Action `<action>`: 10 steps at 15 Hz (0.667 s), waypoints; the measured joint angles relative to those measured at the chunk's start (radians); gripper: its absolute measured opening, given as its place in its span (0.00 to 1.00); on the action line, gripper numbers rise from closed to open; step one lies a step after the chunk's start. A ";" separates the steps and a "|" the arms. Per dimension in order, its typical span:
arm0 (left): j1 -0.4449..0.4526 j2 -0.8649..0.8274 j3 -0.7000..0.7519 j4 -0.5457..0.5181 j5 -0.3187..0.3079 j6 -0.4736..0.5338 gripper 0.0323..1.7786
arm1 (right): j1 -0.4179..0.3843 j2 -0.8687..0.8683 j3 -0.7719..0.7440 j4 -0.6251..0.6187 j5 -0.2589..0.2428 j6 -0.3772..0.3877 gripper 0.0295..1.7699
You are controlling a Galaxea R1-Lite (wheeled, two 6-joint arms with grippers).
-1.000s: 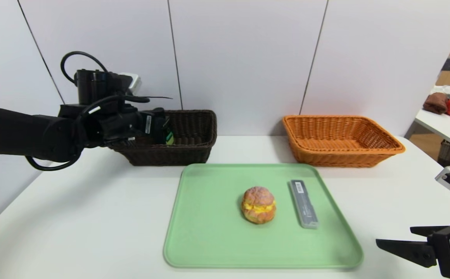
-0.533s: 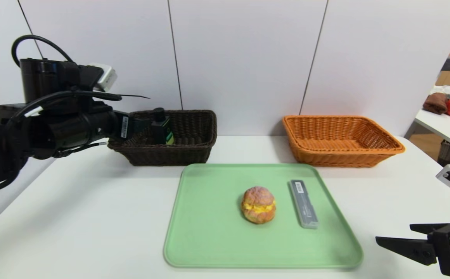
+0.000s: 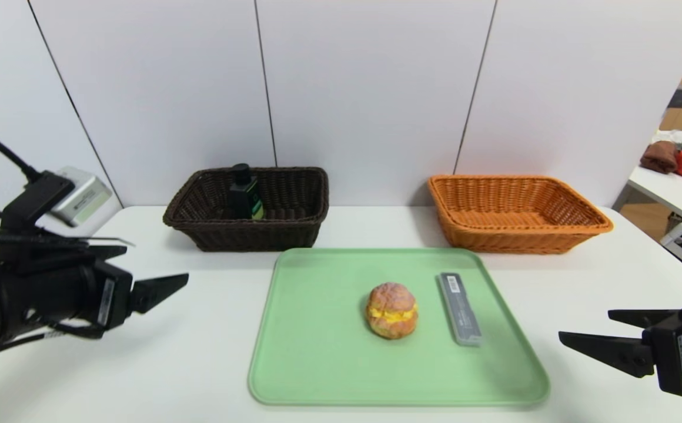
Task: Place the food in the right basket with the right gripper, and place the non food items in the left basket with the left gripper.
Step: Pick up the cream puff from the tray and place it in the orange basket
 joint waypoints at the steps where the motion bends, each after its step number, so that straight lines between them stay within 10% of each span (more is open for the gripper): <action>1: 0.000 -0.046 0.045 0.047 -0.053 -0.001 0.95 | 0.020 0.007 -0.004 -0.009 0.000 0.001 0.96; 5: -0.003 -0.152 0.151 0.083 -0.240 0.007 0.95 | 0.120 0.072 -0.022 -0.158 -0.002 -0.003 0.96; 10: -0.016 -0.182 0.173 0.080 -0.265 0.005 0.95 | 0.252 0.228 -0.157 -0.188 -0.009 -0.004 0.96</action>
